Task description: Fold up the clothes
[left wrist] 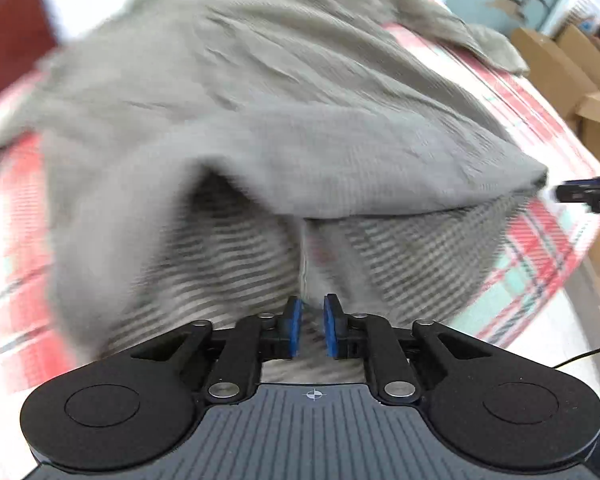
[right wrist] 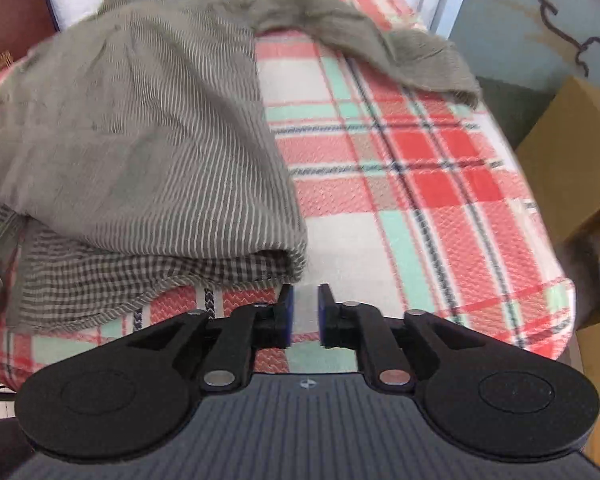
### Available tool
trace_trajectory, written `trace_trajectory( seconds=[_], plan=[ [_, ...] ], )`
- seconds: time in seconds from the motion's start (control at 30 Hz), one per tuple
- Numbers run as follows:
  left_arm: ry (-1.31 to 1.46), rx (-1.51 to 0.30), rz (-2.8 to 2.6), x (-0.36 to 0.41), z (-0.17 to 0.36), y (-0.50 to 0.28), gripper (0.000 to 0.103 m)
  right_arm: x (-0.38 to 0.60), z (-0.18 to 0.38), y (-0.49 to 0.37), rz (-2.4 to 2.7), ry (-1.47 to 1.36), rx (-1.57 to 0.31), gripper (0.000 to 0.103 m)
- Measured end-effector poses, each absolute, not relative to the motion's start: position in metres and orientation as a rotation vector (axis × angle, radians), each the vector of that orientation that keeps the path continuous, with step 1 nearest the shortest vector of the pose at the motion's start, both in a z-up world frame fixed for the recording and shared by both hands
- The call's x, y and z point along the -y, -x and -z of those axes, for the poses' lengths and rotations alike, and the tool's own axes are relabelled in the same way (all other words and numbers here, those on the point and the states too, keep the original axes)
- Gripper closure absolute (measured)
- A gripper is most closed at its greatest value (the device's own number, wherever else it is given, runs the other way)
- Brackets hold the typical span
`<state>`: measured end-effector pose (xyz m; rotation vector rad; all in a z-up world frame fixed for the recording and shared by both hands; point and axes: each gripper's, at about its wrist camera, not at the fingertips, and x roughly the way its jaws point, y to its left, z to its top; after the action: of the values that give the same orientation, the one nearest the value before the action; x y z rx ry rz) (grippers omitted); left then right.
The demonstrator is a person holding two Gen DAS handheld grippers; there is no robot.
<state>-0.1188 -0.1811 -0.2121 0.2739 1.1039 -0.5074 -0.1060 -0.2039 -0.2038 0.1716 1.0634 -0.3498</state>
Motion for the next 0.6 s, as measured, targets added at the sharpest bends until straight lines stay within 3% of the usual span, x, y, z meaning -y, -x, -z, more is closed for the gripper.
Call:
trace_trajectory(
  seconds=[0.1,0.27,0.6],
  plan=[
    [-0.407,-1.027,0.338,0.16,0.208,0.126,0.071,0.204,0.194,0.108,0.339,-0.205,-1.037,0.075],
    [-0.624,-1.023,0.244,0.154,0.229,0.123,0.064,0.199,0.188,0.093,0.285,-0.249,-1.025,0.075],
    [-0.838,-0.955,0.144,0.159,0.264,0.124,0.064,0.173,0.19,0.074,0.19,-0.233,-1.042,0.071]
  ],
)
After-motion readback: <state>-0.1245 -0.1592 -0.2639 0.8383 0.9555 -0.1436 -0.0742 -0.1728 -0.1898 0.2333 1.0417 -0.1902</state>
